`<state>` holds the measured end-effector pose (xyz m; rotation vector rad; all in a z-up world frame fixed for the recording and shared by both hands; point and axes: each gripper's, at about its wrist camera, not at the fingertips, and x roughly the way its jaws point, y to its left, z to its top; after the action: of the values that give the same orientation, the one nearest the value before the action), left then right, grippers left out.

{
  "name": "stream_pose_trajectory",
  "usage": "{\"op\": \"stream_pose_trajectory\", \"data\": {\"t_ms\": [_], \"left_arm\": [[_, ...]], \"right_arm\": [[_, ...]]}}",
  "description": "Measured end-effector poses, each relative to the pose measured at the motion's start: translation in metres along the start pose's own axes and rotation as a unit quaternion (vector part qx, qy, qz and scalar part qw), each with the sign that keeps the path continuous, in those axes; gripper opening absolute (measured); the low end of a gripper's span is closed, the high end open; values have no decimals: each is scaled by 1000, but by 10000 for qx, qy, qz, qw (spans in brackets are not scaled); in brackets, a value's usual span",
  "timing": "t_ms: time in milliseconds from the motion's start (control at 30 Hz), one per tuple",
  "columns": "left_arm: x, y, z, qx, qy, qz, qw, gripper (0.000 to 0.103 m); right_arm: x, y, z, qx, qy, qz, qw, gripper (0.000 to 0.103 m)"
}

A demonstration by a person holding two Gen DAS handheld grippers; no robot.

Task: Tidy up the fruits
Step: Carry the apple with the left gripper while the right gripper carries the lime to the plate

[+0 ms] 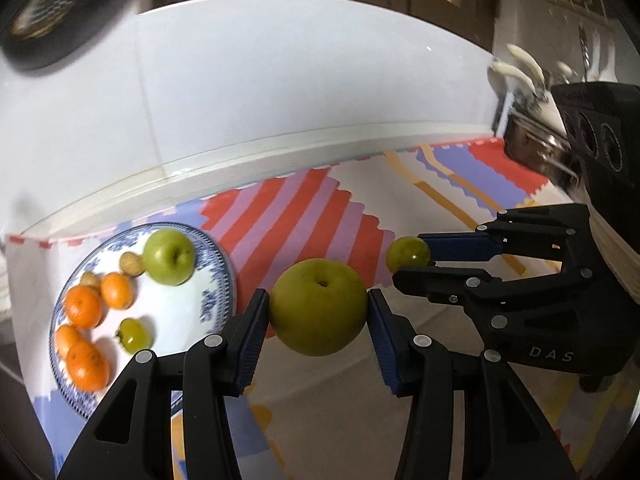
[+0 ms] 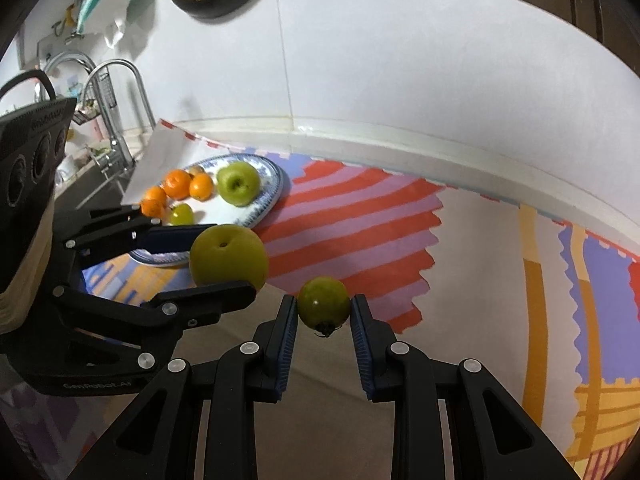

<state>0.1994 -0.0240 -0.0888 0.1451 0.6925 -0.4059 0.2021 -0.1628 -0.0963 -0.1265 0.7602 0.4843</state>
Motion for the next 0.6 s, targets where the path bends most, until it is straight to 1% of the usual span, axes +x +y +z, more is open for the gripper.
{"op": "stream_pose_trajectory", "data": {"t_ms": [333,600], "left_arm": [[-39,24,2,-520,-344,416,9972,49],[-60,56,3,-927,-496,818,9911,49]], "right_arm": [[-17,26,25,-130,-450,212,9987,28],[-14,52,52,-219,-717,521,9958,28]]}}
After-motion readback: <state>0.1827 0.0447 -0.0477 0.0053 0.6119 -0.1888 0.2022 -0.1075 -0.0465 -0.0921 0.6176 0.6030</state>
